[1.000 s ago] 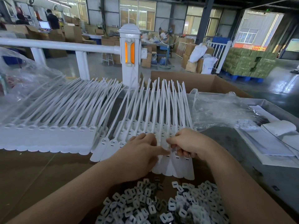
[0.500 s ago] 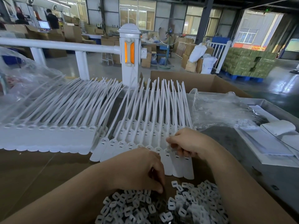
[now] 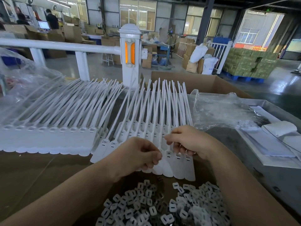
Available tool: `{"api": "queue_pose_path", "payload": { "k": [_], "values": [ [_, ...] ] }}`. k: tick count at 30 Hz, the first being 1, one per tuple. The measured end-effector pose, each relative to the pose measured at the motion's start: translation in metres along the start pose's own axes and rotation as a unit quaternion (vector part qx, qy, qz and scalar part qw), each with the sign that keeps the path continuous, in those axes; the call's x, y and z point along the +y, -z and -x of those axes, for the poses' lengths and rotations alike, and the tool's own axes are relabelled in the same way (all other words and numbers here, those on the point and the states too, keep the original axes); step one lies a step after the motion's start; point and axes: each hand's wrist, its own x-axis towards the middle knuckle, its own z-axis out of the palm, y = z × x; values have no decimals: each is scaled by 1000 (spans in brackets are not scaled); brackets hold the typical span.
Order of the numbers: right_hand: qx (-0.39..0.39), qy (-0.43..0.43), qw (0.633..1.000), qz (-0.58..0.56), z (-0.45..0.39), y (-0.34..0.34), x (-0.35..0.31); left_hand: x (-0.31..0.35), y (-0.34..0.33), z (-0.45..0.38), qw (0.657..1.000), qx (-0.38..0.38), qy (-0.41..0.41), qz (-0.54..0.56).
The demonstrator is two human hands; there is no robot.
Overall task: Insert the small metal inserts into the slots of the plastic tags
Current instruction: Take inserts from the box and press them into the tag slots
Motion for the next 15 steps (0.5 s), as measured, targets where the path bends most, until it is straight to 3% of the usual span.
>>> {"api": "queue_pose_path", "payload": {
  "k": [7, 15],
  "values": [
    [-110, 82, 989, 61, 4, 2, -3, 0, 5, -2, 995, 32, 42, 88],
    [-163, 121, 978, 50, 5, 1, -3, 2, 6, -1, 991, 32, 69, 112]
  ]
}}
